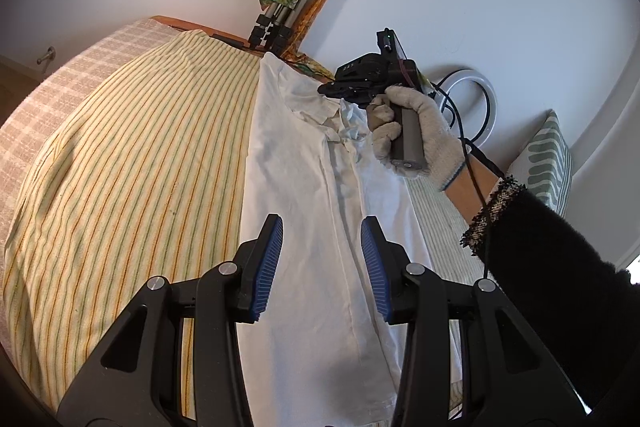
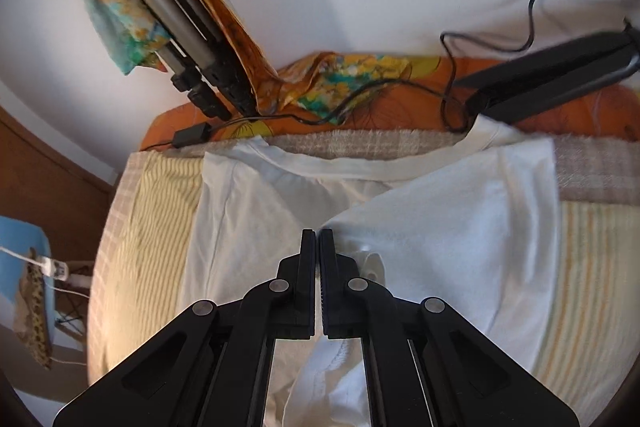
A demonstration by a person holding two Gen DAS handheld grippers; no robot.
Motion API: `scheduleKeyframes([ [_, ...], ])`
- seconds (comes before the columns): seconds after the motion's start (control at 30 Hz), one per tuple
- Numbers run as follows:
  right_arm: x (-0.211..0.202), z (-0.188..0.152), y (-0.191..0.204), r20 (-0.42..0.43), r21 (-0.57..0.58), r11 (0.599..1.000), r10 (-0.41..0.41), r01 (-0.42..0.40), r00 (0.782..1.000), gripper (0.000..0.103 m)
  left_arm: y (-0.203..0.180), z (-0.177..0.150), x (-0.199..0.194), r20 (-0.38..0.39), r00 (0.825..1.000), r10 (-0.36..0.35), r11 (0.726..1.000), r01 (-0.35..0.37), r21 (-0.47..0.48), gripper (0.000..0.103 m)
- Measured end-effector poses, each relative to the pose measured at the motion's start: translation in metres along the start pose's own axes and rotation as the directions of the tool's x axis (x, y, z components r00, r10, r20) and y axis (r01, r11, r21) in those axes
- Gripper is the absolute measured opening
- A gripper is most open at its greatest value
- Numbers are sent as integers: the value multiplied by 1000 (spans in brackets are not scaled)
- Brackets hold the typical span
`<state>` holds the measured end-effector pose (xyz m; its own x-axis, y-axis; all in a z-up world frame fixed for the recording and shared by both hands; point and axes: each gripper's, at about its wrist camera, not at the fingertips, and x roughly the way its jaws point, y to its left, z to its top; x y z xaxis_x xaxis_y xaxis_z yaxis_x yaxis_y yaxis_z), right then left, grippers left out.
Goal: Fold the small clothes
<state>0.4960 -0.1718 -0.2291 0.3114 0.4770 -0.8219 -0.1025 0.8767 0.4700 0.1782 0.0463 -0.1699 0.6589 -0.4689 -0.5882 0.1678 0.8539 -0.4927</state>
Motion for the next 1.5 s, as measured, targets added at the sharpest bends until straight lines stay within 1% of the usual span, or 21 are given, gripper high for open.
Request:
scheduleKeyframes([
  [0.07, -13, 2, -4, 14, 14, 999, 43, -43, 999, 8, 1, 0, -2, 3, 1000, 2, 1000, -2, -3, 40],
  [0.13, -36, 1, -3, 61, 2, 997, 71, -71, 996, 8, 1, 1, -4, 14, 1000, 11, 1000, -11, -3, 40],
  [0.17, -49, 0, -2, 77, -6, 995, 97, -97, 992, 14, 2, 1, -5, 21, 1000, 19, 1000, -19, 1, 40],
  [0.2, -63, -2, -2, 91, -9, 994, 113, -113, 989, 23, 2, 1, -7, 26, 999, 28, 1000, -28, 6, 40],
  [0.23, -79, -5, -2, 115, -11, 993, 120, -120, 986, 26, 3, 1, -8, 31, 999, 38, 999, -38, 10, 40],
  [0.27, -93, -10, -2, 131, -15, 993, 120, -119, 984, 27, 4, 1, -10, 34, 998, 44, 999, -45, 13, 40],
  [0.37, -136, -32, 0, 169, -39, 996, 87, -81, 982, 27, 9, -1, -15, 33, 998, 62, 998, -63, 21, 40],
  [0.5, -182, -78, -8, 177, -46, 999, 16, -8, 984, 27, 14, -6, -25, 39, 995, 87, 995, -89, 40, 40],
  [0.57, -198, -106, -10, 167, -48, 999, -14, 22, 986, 27, 15, -8, -29, 34, 995, 97, 994, -99, 52, 40],
  [0.67, -212, -154, -14, 124, -62, 996, -54, 62, 991, 27, 16, -14, -36, 27, 994, 103, 993, -105, 57, 40],
  [0.7, -217, -176, -13, 111, -77, 994, -70, 78, 991, 27, 16, -16, -38, 23, 994, 106, 992, -107, 64, 40],
  [0.77, -224, -212, -10, 86, -104, 991, -75, 84, 993, 27, 14, -22, -42, 9, 993, 115, 990, -116, 83, 40],
  [0.87, -231, -267, -8, 49, -122, 989, -81, 86, 996, 28, 14, -35, -47, -33, 991, 127, 986, -122, 110, 40],
  [1.0, -227, -325, -13, -32, -104, 994, -43, 39, 999, 32, 20, -58, -53, -107, 988, 114, 991, -105, 83, 41],
  [1.07, -225, -345, -13, -59, -94, 995, -19, 13, 998, 32, 23, -72, -53, -142, 984, 105, 993, -97, 64, 41],
  [1.17, -219, -361, -15, -75, -78, 996, 28, -33, 997, 32, 27, -88, -49, -195, 975, 104, 995, -101, 28, 41],
  [1.27, -213, -368, -18, -86, -51, 998, 43, -48, 995, 32, 33, -96, -46, -228, 971, 79, 996, -88, -28, 41],
  [1.47, -202, -369, -33, -101, 46, 988, 154, -150, 983, 33, 38, -98, -44, -242, 970, 35, 994, -60, -95, 40],
  [1.5, -201, -368, -33, -107, 51, 986, 163, -158, 981, 33, 39, -98, -44, -240, 970, 34, 993, -59, -100, 39],
])
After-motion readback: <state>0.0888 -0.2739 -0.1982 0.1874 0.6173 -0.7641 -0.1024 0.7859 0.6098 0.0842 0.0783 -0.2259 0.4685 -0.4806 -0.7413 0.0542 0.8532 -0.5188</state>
